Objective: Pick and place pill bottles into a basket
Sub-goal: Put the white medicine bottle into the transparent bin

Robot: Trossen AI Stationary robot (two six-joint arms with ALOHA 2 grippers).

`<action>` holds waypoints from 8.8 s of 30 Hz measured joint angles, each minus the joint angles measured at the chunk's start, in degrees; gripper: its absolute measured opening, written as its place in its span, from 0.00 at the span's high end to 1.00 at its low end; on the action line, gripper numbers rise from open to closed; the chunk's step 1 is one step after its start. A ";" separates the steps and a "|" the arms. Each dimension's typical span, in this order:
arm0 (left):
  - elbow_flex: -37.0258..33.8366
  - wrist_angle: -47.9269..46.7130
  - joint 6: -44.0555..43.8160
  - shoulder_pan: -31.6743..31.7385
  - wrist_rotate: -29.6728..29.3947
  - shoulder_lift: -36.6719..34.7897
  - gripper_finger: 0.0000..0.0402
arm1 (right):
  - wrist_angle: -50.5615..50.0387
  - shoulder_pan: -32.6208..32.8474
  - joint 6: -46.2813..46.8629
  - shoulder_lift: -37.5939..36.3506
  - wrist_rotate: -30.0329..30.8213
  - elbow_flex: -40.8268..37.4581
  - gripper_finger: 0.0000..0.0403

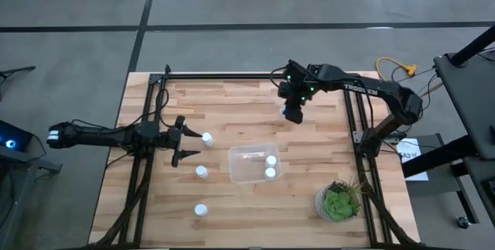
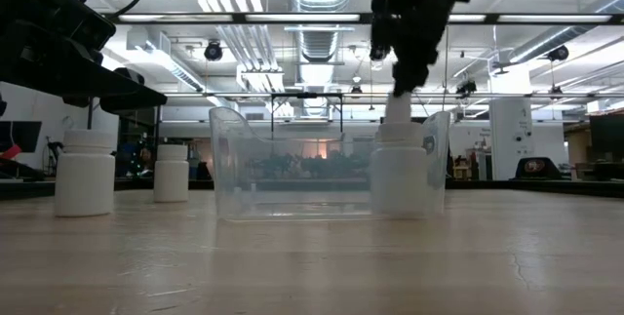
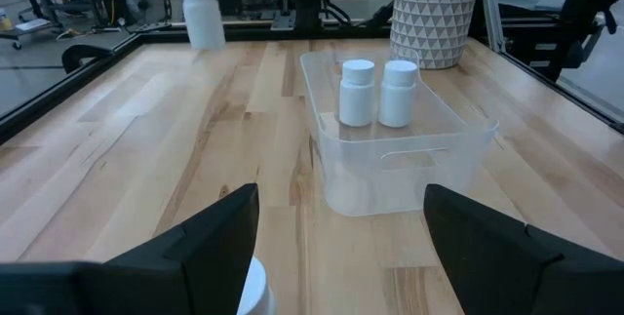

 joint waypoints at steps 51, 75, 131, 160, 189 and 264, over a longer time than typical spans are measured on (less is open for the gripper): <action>0.01 -0.02 0.00 -0.01 0.00 0.01 0.32 | 1.80 29.13 9.70 10.46 11.20 11.53 0.65; 0.01 -0.02 0.00 0.00 0.00 0.72 0.32 | 2.55 29.24 6.07 20.33 11.03 16.03 0.65; 0.01 0.00 0.00 -0.01 0.00 0.74 0.32 | -5.01 28.91 3.91 27.64 10.76 23.57 0.52; 0.01 0.01 0.00 0.01 0.00 0.66 0.32 | 3.86 27.87 3.40 21.96 6.56 30.46 0.23; 0.01 0.00 0.00 0.00 0.00 0.70 0.32 | 32.16 28.03 25.73 -17.03 4.38 -6.65 0.38; 0.00 0.00 0.00 0.01 0.00 0.68 0.32 | 79.46 27.97 21.38 -90.22 9.58 -75.03 0.34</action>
